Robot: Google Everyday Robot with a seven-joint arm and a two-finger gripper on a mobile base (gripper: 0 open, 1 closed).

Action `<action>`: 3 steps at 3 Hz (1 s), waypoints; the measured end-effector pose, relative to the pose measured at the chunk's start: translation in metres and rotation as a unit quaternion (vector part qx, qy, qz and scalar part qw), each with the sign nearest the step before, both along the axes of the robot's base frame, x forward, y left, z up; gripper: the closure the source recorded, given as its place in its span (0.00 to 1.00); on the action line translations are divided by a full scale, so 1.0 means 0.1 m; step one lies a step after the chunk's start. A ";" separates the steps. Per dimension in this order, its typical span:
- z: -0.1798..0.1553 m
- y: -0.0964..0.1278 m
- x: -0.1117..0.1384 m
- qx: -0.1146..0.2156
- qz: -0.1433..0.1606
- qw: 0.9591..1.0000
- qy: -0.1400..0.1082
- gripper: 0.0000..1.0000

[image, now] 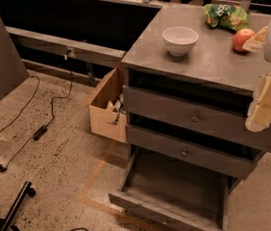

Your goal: Place apple into bottom drawer

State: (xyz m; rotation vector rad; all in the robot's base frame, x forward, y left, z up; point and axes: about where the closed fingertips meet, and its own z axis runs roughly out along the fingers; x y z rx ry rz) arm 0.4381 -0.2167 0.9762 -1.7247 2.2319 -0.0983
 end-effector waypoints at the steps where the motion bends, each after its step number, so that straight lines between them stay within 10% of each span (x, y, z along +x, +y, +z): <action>1: 0.00 0.00 0.00 0.000 0.000 1.000 0.000 0.00; 3: -0.36 -0.41 0.27 0.096 -0.090 0.990 -0.044 0.00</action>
Offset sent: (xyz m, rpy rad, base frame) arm 0.0380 -0.0231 -0.0147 0.1380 -0.1182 -0.1812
